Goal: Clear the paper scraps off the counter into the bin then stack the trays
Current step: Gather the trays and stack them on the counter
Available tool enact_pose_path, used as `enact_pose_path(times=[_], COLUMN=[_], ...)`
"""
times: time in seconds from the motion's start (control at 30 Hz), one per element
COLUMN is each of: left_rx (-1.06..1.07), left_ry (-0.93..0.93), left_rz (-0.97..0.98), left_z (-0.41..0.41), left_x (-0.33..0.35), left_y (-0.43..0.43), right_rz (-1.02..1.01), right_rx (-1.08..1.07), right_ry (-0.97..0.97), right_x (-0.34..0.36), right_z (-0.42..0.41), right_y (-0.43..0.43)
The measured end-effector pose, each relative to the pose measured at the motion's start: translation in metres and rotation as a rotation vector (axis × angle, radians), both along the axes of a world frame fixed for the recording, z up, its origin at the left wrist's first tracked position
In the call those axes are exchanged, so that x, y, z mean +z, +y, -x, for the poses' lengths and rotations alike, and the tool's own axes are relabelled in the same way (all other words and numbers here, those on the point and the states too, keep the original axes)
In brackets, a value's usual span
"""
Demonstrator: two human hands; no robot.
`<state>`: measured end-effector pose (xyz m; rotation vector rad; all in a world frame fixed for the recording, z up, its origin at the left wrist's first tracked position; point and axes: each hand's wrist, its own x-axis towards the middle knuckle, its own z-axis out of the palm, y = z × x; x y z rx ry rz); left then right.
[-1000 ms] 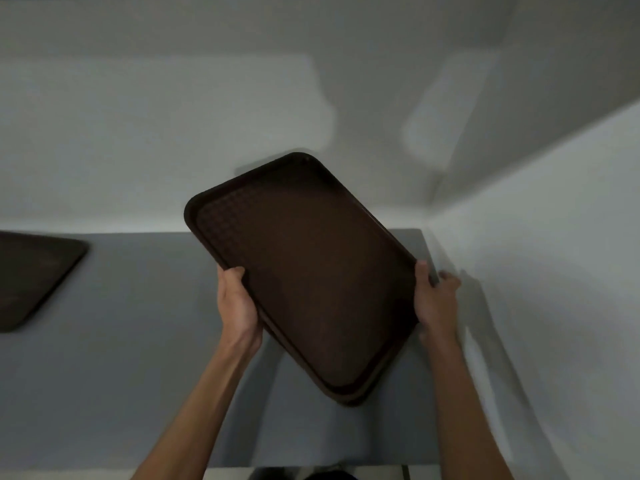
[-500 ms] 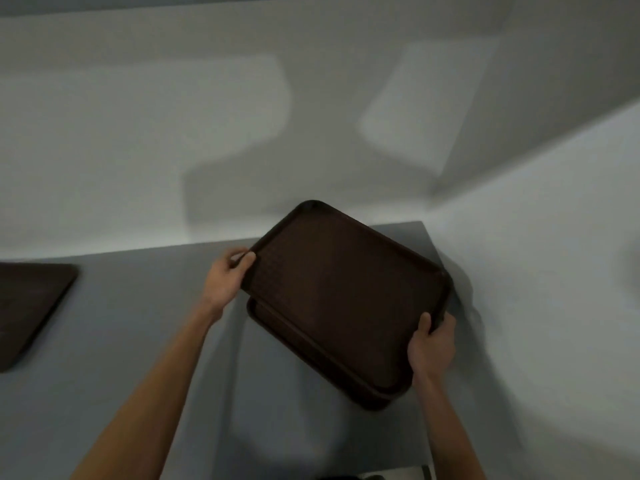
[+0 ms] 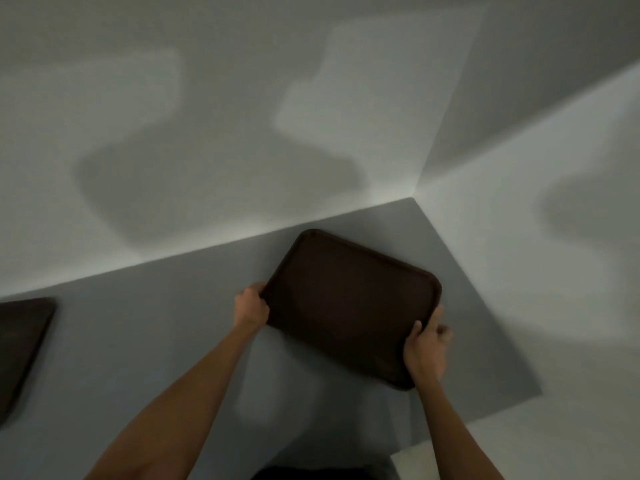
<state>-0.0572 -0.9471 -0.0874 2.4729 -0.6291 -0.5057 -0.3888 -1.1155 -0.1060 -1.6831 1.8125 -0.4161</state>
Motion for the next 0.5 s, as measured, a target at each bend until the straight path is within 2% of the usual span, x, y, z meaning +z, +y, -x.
enact_pose_path(times=[0.17,0.4,0.5], left_rx=[0.017,0.138,0.194], left_ry=[-0.02,-0.075,-0.066], left_rz=[0.046,-0.002,0.019], left_z=[0.015,0.043,0.066], left_x=[0.003,-0.006,-0.01], left_y=[0.035,0.15,0.191], right_rz=[0.006,-0.053,-0.076], right_rx=[-0.024,0.437,0.579], right_ry=[-0.018,-0.048,0.002], right_x=[-0.013,0.013,0.02], right_z=[-0.007,-0.031,-0.047], right_y=[0.018,0.01,0.029])
